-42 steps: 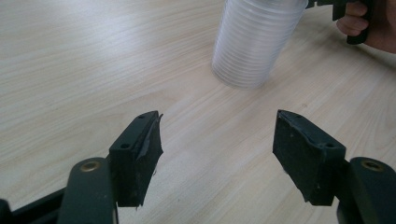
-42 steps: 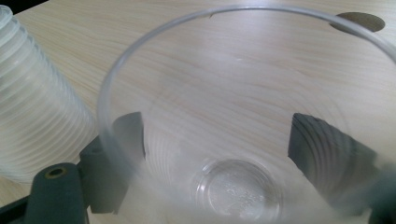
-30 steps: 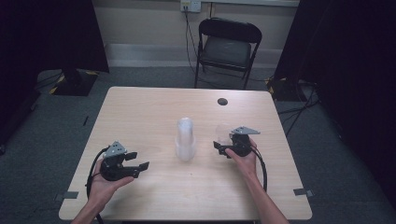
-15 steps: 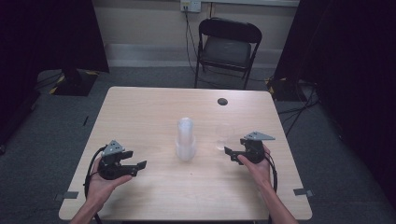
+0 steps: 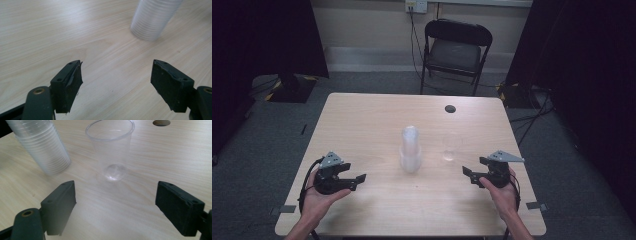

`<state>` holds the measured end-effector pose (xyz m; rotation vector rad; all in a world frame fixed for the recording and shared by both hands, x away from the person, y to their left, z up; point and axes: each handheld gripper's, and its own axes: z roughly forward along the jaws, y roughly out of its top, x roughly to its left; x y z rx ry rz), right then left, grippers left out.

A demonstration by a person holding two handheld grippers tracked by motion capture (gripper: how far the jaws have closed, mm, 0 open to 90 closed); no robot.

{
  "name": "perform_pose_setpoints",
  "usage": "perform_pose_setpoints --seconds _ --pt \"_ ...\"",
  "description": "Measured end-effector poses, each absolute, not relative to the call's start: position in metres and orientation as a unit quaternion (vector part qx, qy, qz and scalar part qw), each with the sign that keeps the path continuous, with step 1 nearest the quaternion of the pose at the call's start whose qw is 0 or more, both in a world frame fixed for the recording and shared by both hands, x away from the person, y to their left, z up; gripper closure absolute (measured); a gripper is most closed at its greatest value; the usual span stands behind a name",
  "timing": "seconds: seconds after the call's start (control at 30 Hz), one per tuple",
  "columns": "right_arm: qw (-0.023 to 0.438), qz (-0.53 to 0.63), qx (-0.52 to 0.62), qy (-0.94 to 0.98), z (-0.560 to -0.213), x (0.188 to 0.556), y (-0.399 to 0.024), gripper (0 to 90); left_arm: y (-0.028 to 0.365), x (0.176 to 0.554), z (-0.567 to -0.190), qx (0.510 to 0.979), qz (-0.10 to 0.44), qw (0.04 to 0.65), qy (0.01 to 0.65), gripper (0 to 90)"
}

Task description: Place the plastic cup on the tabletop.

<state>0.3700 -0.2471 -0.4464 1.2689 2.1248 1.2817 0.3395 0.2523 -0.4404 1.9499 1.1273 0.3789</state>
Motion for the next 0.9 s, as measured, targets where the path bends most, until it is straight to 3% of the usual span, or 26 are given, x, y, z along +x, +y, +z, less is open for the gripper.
perform_pose_setpoints --seconds 0.57,0.9 --pt "0.177 0.444 0.493 0.727 -0.455 0.320 -0.287 16.6 0.273 0.327 -0.451 0.764 0.146 0.416 0.471 22.8" --pt "0.190 0.436 0.518 0.711 -0.462 0.321 -0.303 15.3 0.278 0.324 -0.457 0.763 0.151 0.408 0.479 21.9"
